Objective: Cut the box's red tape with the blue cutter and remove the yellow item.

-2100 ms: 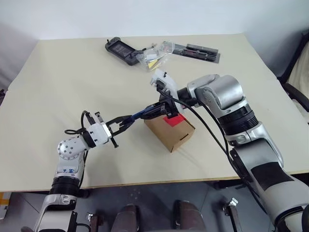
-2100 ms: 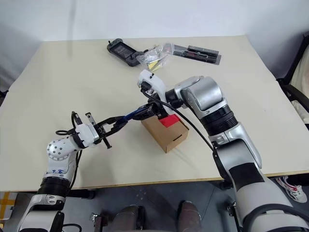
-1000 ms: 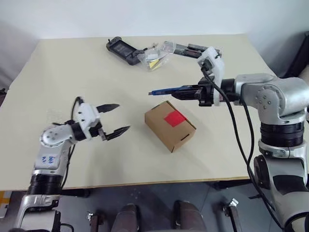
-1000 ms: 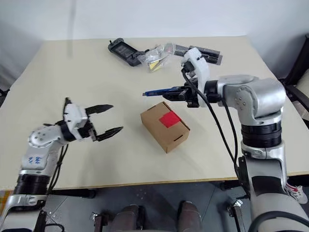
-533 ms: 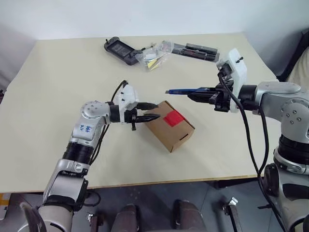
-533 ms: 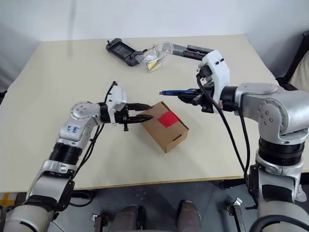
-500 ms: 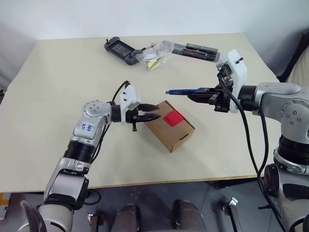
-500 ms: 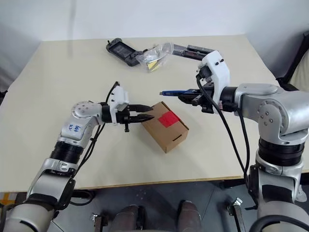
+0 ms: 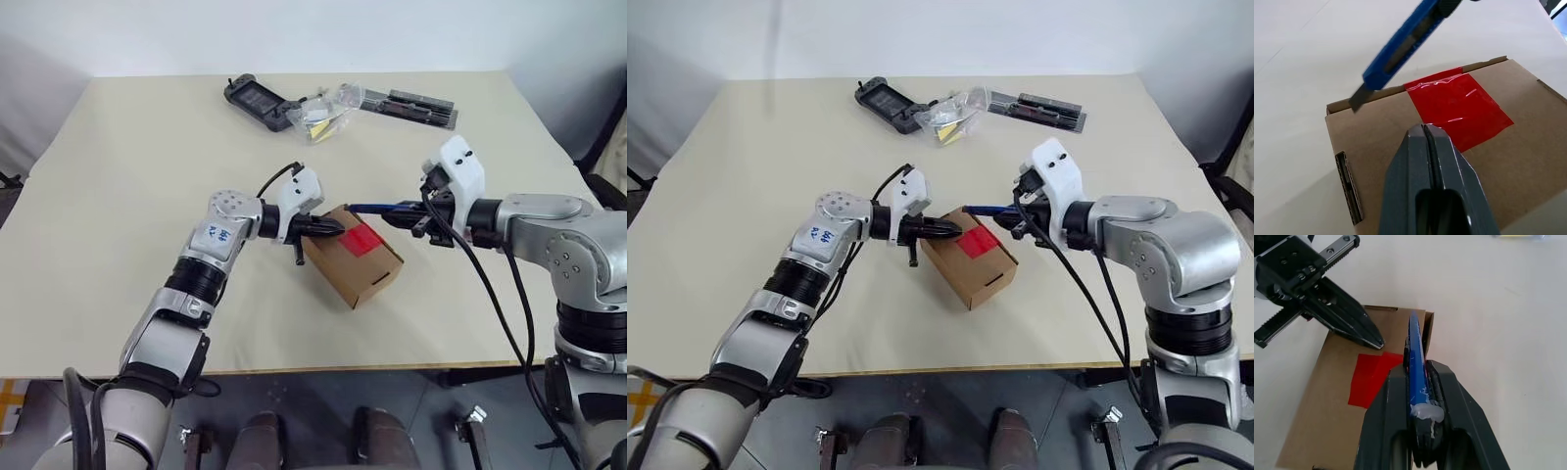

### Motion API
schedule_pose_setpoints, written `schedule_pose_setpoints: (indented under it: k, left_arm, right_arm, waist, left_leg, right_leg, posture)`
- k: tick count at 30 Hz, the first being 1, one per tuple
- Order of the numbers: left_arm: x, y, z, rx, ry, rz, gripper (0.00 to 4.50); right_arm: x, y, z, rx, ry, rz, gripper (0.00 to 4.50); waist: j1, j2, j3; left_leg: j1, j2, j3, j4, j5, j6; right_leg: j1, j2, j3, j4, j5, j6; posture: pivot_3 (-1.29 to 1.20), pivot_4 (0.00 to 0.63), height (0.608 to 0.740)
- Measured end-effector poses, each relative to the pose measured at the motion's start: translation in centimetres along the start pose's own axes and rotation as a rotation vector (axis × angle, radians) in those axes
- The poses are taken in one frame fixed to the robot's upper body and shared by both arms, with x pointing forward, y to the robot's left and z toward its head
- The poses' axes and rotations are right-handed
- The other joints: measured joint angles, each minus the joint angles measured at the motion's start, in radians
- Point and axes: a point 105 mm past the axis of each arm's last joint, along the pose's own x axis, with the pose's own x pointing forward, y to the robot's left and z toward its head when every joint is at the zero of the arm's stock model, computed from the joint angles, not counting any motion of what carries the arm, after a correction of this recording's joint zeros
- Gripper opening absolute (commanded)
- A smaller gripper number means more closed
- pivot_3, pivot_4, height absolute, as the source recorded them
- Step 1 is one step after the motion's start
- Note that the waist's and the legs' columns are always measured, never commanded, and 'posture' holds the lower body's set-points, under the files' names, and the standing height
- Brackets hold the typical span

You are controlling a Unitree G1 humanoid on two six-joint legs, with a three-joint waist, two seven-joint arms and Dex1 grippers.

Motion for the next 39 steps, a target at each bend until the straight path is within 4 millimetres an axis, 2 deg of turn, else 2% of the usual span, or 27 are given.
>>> schedule_pose_setpoints:
  k: [5, 13, 24, 39]
  left_arm:
    - [0.0, 0.0, 0.0, -0.009, 0.003, -0.002, 0.00]
    - [0.3, 0.1, 0.1, -0.004, -0.003, 0.008, 0.00]
    - [0.9, 0.0, 0.4, -0.001, 0.014, 0.007, 0.00]
    - [1.7, 0.0, 0.5, -0.008, 0.031, 0.033, 0.00]
  right_arm:
    - [0.0, -0.3, 0.2, -0.010, -0.016, -0.022, 0.18]
    - [0.3, -0.5, -2.5, 0.007, 0.062, -0.019, 0.18]
    - [-0.9, -0.5, -2.3, -0.068, 0.095, -0.030, 0.18]
    - [-3.2, -0.2, -2.4, -0.058, 0.158, -0.048, 0.18]
  waist:
    - [0.000, 0.000, 0.000]
    - [0.003, 0.000, 0.000]
    - [0.020, -0.001, 0.000]
    - [0.028, -0.001, -0.001]
  left_leg:
    - [0.000, 0.000, 0.000, 0.000, 0.000, 0.000]
    - [0.000, 0.000, 0.000, 0.001, 0.000, 0.000]
    - [0.000, 0.000, 0.000, 0.002, 0.000, 0.000]
    - [0.000, 0.000, 0.000, 0.004, -0.001, 0.001]
  right_leg:
    - [0.000, 0.000, 0.000, 0.000, 0.000, 0.000]
    - [0.000, 0.000, 0.000, 0.000, 0.000, 0.000]
    - [0.001, 0.000, 0.000, -0.001, 0.000, 0.000]
    - [0.003, 0.000, 0.000, -0.001, 0.000, 0.000]
  posture:
    - [0.00, 0.150, 0.740]
    - [0.00, 0.150, 0.740]
    - [0.00, 0.150, 0.740]
    - [0.00, 0.150, 0.740]
